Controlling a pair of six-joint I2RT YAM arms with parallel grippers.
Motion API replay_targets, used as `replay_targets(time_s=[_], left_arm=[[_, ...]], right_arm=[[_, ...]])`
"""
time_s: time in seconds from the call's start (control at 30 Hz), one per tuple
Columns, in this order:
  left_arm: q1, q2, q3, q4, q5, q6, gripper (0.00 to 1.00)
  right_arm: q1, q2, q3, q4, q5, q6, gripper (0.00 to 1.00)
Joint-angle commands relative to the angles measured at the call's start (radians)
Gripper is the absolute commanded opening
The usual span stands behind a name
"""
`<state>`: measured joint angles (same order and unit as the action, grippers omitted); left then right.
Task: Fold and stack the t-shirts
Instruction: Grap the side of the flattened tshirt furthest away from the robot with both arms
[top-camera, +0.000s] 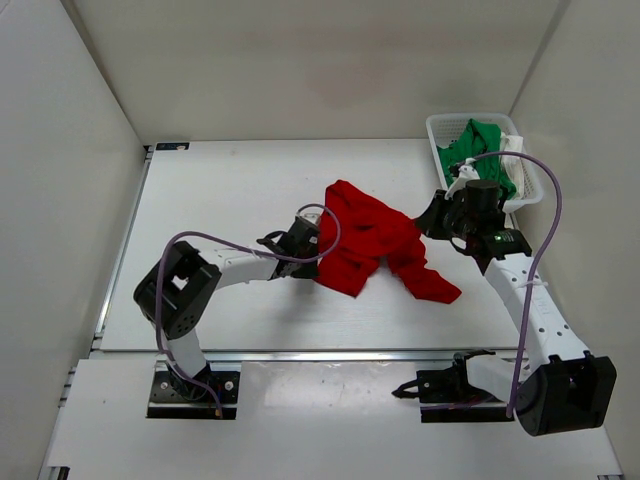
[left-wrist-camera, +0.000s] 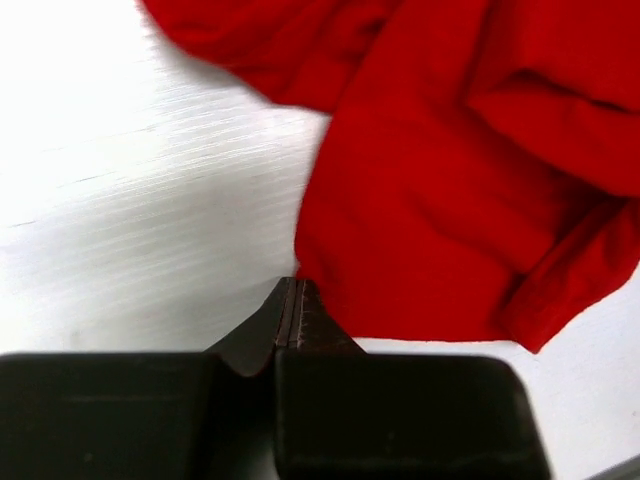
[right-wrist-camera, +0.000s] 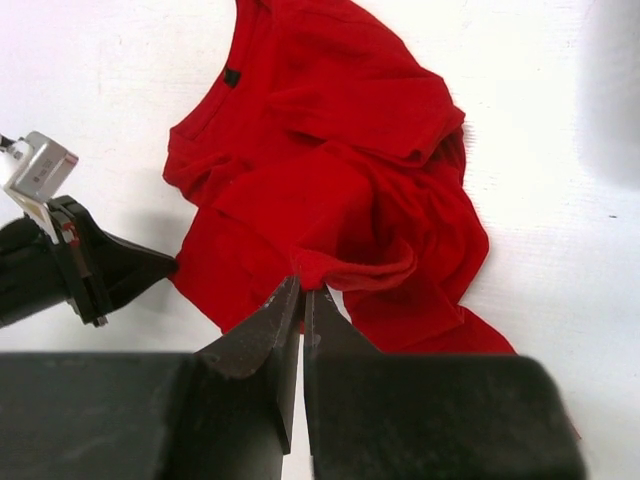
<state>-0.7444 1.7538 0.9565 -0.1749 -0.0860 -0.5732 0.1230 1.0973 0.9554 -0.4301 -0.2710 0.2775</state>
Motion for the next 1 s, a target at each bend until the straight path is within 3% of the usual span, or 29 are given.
replay_targets(time_s=[0.0, 0.2, 0.33, 0.47, 0.53, 0.73, 0.8, 0.83, 0.9, 0.97], left_arm=[[0.066, -0.095, 0.021, -0.043, 0.031, -0.02, 0.0], [0.25, -0.301, 0.195, -0.139, 0.13, 0.004, 0.0], [0.449, -0.392, 0.4, -0.237, 0.245, 0.01, 0.0], [0.649, -0.445, 0.614, -0.297, 0.33, -0.02, 0.0], [0.719, -0.433, 0.822, -0.351, 0.354, -0.025, 0.0], [0.768, -0.355, 1.265, -0.48, 0.305, 0.002, 0.0], [0.761, -0.332, 1.317, -0.494, 0.249, 0.015, 0.0], [0.763, -0.324, 1.311, -0.483, 0.233, 0.022, 0.0], [0.758, -0.306, 1.256, -0.491, 0.174, 0.05, 0.0], [0.735, -0.295, 1.115, -0.48, 0.152, 0.073, 0.0]], right_arm=[[0.006, -0.017, 0.011, 0.034, -0.002, 0.0, 0.0], [0.049, 0.012, 0.094, -0.005, 0.056, 0.003, 0.0], [0.139, 0.047, 0.227, -0.065, 0.153, 0.003, 0.0], [0.228, 0.095, 0.501, -0.18, 0.262, -0.006, 0.0], [0.274, 0.117, 0.679, -0.235, 0.303, -0.009, 0.0], [0.53, 0.203, 1.131, -0.398, 0.581, -0.069, 0.0], [0.498, 0.243, 1.186, -0.4, 0.47, -0.072, 0.0], [0.41, 0.263, 1.177, -0.38, 0.407, -0.064, 0.0], [0.211, 0.305, 1.148, -0.339, 0.14, -0.011, 0.0], [0.22, 0.355, 1.114, -0.317, 0.154, -0.026, 0.0]])
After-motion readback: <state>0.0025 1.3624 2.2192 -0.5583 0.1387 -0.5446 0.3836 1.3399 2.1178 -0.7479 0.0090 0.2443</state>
